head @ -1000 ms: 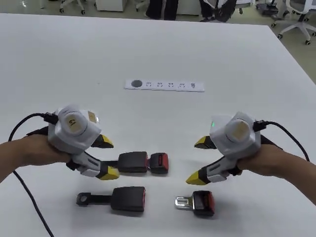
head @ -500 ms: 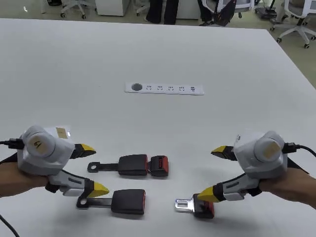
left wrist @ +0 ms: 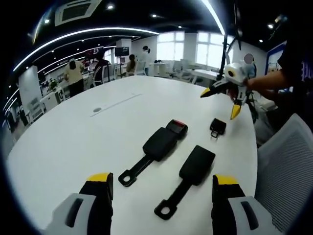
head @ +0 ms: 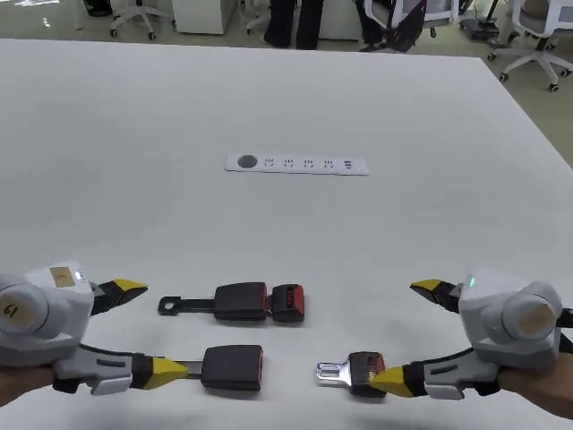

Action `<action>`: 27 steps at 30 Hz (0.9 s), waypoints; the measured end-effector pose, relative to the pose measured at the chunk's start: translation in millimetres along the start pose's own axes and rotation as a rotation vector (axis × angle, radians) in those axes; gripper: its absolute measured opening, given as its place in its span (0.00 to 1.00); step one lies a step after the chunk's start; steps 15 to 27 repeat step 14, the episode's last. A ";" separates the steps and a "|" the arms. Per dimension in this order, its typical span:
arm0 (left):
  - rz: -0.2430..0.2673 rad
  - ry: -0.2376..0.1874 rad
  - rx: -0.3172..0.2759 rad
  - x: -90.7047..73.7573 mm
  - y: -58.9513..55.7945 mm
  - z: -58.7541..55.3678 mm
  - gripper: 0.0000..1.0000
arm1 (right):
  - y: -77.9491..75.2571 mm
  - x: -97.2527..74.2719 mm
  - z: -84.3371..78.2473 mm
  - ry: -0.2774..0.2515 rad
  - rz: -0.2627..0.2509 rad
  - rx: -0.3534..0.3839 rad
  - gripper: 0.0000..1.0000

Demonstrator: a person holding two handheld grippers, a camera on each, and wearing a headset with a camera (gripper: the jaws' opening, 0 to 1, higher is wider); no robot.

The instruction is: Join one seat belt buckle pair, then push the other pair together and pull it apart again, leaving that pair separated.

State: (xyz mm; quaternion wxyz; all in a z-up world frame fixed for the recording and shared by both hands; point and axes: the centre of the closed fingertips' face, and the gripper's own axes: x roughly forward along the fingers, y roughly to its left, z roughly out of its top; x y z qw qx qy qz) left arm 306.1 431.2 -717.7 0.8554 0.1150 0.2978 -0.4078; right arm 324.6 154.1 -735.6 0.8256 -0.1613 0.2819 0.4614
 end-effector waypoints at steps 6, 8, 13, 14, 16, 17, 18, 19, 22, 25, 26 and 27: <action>0.031 -0.059 -0.039 -7.4 -2.5 -1.7 0.95 | 13.5 -6.6 -4.3 -0.013 -0.013 -0.010 0.99; 0.045 -0.074 -0.039 -9.7 -1.7 -3.3 0.95 | 16.7 -7.5 -7.1 -0.021 -0.017 -0.009 0.99; 0.050 -0.132 -0.046 -10.0 -16.1 -1.3 1.00 | 25.5 -9.6 -15.0 -0.035 -0.015 0.013 0.99; 0.052 -0.135 -0.053 -11.2 -19.7 -2.6 1.00 | 27.8 -10.6 -15.8 -0.040 -0.015 0.012 0.99; 0.052 -0.135 -0.053 -11.2 -19.7 -2.6 1.00 | 27.8 -10.6 -15.8 -0.040 -0.015 0.012 0.99; 0.052 -0.135 -0.053 -11.2 -19.7 -2.6 1.00 | 27.8 -10.6 -15.8 -0.040 -0.015 0.012 0.99; 0.052 -0.135 -0.053 -11.2 -19.7 -2.6 1.00 | 27.8 -10.6 -15.8 -0.040 -0.015 0.012 0.99; 0.052 -0.135 -0.053 -11.2 -19.7 -2.6 1.00 | 27.8 -10.6 -15.8 -0.040 -0.015 0.012 0.99; 0.052 -0.135 -0.053 -11.2 -19.7 -2.6 1.00 | 27.8 -10.6 -15.8 -0.040 -0.015 0.012 0.99; 0.052 -0.135 -0.053 -11.2 -19.7 -2.6 1.00 | 27.8 -10.6 -15.8 -0.040 -0.015 0.012 0.99; 0.052 -0.135 -0.053 -11.2 -19.7 -2.6 1.00 | 27.8 -10.6 -15.8 -0.040 -0.015 0.012 0.99; 0.052 -0.135 -0.053 -11.2 -19.7 -2.6 1.00 | 27.8 -10.6 -15.8 -0.040 -0.015 0.012 0.99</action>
